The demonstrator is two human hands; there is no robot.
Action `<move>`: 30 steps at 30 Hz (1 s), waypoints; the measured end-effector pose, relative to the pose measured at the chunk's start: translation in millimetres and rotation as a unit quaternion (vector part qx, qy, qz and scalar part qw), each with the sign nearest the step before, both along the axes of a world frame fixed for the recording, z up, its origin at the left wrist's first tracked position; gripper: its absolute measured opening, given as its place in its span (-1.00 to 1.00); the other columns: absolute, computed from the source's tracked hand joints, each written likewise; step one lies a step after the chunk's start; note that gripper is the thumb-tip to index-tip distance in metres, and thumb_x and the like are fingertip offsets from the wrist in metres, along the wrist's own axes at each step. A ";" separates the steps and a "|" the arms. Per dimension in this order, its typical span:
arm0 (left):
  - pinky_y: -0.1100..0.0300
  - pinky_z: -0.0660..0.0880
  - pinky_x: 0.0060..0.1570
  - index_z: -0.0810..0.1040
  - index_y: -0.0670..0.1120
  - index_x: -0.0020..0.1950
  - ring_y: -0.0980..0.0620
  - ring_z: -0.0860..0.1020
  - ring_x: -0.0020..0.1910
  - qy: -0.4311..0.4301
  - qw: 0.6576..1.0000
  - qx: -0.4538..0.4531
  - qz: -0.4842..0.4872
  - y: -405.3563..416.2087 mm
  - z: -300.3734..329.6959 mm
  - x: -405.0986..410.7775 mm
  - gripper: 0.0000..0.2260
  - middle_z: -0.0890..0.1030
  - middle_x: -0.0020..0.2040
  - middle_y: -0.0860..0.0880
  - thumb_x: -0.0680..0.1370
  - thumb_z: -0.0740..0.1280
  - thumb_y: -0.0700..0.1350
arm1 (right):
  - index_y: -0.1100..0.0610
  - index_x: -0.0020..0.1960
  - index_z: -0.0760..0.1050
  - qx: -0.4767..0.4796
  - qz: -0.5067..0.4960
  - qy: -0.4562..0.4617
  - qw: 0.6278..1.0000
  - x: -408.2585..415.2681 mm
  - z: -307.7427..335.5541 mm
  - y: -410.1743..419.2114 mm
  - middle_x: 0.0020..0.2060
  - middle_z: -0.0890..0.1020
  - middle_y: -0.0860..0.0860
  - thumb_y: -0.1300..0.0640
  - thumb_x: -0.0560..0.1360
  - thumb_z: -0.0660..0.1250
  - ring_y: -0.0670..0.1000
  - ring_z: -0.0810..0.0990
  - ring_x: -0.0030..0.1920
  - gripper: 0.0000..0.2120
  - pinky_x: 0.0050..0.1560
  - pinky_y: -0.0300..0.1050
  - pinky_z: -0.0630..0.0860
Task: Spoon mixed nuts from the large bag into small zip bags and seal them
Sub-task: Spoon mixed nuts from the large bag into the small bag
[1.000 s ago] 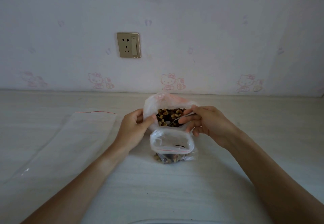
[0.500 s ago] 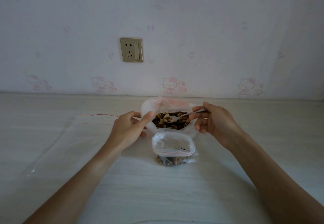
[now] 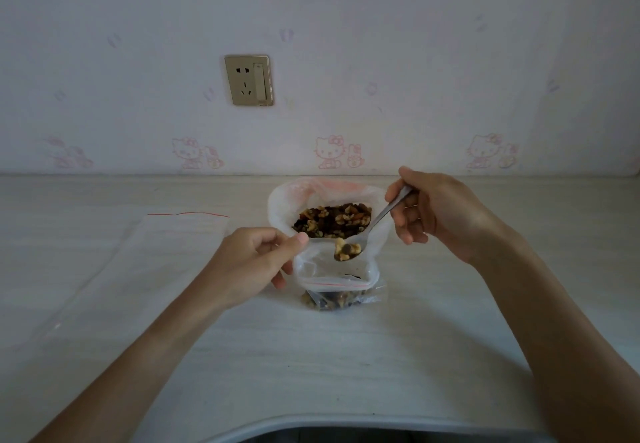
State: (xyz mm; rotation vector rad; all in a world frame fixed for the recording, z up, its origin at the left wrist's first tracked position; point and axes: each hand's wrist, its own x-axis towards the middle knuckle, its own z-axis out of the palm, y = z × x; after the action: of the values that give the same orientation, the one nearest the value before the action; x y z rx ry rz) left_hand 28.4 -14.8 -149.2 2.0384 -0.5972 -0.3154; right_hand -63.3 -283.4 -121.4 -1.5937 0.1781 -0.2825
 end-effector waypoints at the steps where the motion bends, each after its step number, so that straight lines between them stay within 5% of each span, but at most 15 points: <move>1: 0.36 0.40 -0.40 0.72 -0.03 -0.11 0.11 0.66 -0.32 0.000 1.000 0.002 -0.007 -0.9 -1.2 -1.7 -0.69 0.71 -0.28 0.06 0.58 0.40 0.20 | 0.19 -0.17 0.59 -0.024 0.002 -0.004 1.000 -1.4 1.3 1.3 -0.42 0.55 0.18 0.00 0.73 0.08 0.14 0.50 -0.51 -0.53 -0.53 -0.13 0.30; 10: 0.27 0.42 -0.42 0.74 -0.02 -0.11 0.07 0.65 -0.33 0.022 0.998 -0.061 -0.024 -5.3 -5.3 -4.0 -0.87 0.71 -0.28 -0.07 0.57 0.47 0.01 | 0.18 -0.22 0.53 -0.242 0.008 -0.155 0.958 -11.8 9.1 17.4 -0.52 0.51 0.11 0.00 0.74 0.10 0.06 0.43 -0.53 -0.54 -0.43 -0.29 0.34; 16: 0.35 0.41 -0.43 0.74 0.01 -0.13 0.10 0.63 -0.37 0.004 0.998 -0.056 -0.011 -5.1 -8.3 0.2 -0.87 0.71 -0.30 -0.07 0.58 0.47 0.00 | 0.16 -0.24 0.50 -0.128 -0.014 -0.181 0.975 -7.0 6.6 19.9 -0.54 0.44 0.10 -0.01 0.74 0.10 0.11 0.39 -0.55 -0.54 -0.50 -0.17 0.25; 23: 0.42 0.42 -0.38 0.70 0.00 -0.20 0.14 0.63 -0.40 -0.065 0.998 -0.022 0.007 -2.1 -7.6 4.2 -0.74 0.69 -0.35 0.00 0.59 0.43 0.12 | 0.16 -0.20 0.53 0.044 -0.107 -0.080 0.990 8.8 -10.4 19.1 -0.50 0.46 0.08 -0.04 0.72 0.13 0.08 0.41 -0.55 -0.56 -0.52 -0.16 0.24; 26: 0.22 0.46 -0.26 0.65 -0.01 -0.24 0.13 0.65 -0.40 -0.092 0.994 -0.021 0.061 0.9 -7.7 14.5 -0.69 0.69 -0.35 0.00 0.60 0.41 0.15 | 0.18 -0.17 0.54 0.053 -0.135 -0.042 0.989 12.8 -14.7 18.0 -0.48 0.49 0.09 -0.04 0.72 0.12 0.09 0.44 -0.54 -0.57 -0.54 -0.15 0.28; 30: 0.21 0.40 -0.24 0.57 -0.01 -0.10 0.15 0.64 -0.31 -0.126 0.977 -0.045 0.168 -0.5 -12.9 35.4 -0.72 0.68 -0.29 0.01 0.55 0.44 0.20 | 0.21 -0.14 0.55 0.024 -0.155 -0.037 0.987 12.7 -15.6 18.5 -0.48 0.54 0.08 -0.03 0.73 0.11 0.09 0.50 -0.53 -0.56 -0.55 -0.15 0.31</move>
State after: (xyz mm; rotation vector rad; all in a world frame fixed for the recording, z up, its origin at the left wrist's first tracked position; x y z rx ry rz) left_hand 63.8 -15.3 -162.0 2.0635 -0.3987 0.1691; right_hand -50.6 -264.9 -137.0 -1.5024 0.3743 -0.5730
